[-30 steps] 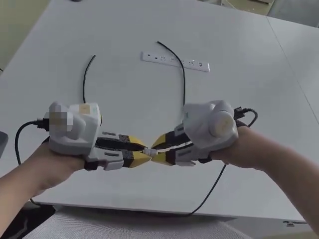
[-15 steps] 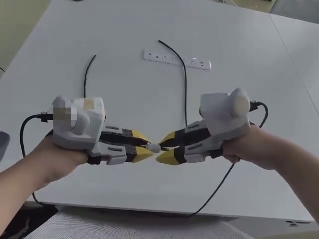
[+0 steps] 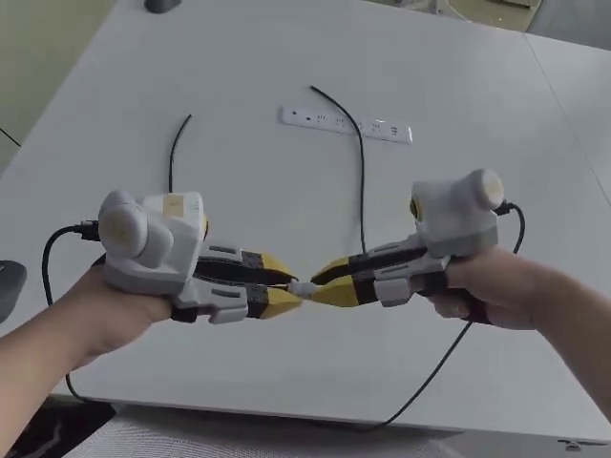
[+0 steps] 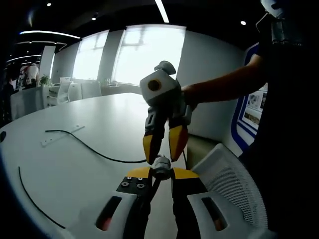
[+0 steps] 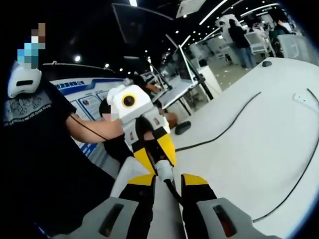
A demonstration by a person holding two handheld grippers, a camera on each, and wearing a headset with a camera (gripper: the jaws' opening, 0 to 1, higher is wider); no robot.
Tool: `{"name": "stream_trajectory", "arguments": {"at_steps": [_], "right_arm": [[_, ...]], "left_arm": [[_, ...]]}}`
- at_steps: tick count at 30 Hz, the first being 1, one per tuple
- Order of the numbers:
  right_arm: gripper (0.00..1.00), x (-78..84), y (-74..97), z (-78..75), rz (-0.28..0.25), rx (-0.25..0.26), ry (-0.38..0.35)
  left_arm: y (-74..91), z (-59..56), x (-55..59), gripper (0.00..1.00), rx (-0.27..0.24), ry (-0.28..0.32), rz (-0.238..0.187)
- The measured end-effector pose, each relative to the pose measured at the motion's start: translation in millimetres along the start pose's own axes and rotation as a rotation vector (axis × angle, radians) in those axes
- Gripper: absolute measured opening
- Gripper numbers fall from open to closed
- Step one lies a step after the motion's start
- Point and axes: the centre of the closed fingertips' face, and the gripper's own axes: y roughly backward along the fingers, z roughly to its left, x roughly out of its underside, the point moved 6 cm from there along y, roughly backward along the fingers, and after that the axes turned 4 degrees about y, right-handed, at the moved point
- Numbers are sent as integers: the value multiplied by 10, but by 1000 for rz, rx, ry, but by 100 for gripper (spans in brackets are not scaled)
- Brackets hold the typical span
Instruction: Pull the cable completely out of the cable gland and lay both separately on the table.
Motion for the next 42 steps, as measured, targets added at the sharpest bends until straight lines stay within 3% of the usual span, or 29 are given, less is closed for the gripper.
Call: {"name": "stream_trajectory", "arguments": {"at_steps": [8, 10, 13, 18, 21, 29, 33, 39, 41, 42], "right_arm": [[12, 40, -33, 46, 25, -27, 8], [9, 44, -33, 58, 35, -31, 38], [8, 38, -26, 55, 33, 0, 118], [7, 9, -26, 92, 60, 78, 338], [7, 6, -21, 139, 81, 119, 390], [7, 66, -8, 224, 183, 250, 691], [6, 100, -16, 271, 239, 294, 780], [5, 94, -15, 297, 239, 309, 782], [6, 111, -16, 292, 221, 285, 692], [6, 111, -5, 263, 205, 290, 584]], "left_arm": [[-50, -19, -24, 15, 3, -6, 2], [-65, -16, -18, 15, -1, -9, 10], [-57, -1, -12, 15, -1, 9, 9], [-46, 7, -14, 15, -8, 35, 5], [-40, -10, -21, 15, -2, 48, -2], [-45, -51, -42, 15, 44, 130, -18], [-58, -79, -33, 14, 63, 139, -11], [-56, -85, -36, 14, 73, 167, -22], [-57, -105, -30, 15, 84, 147, -7], [-68, -111, -33, 15, 73, 128, -7]]}}
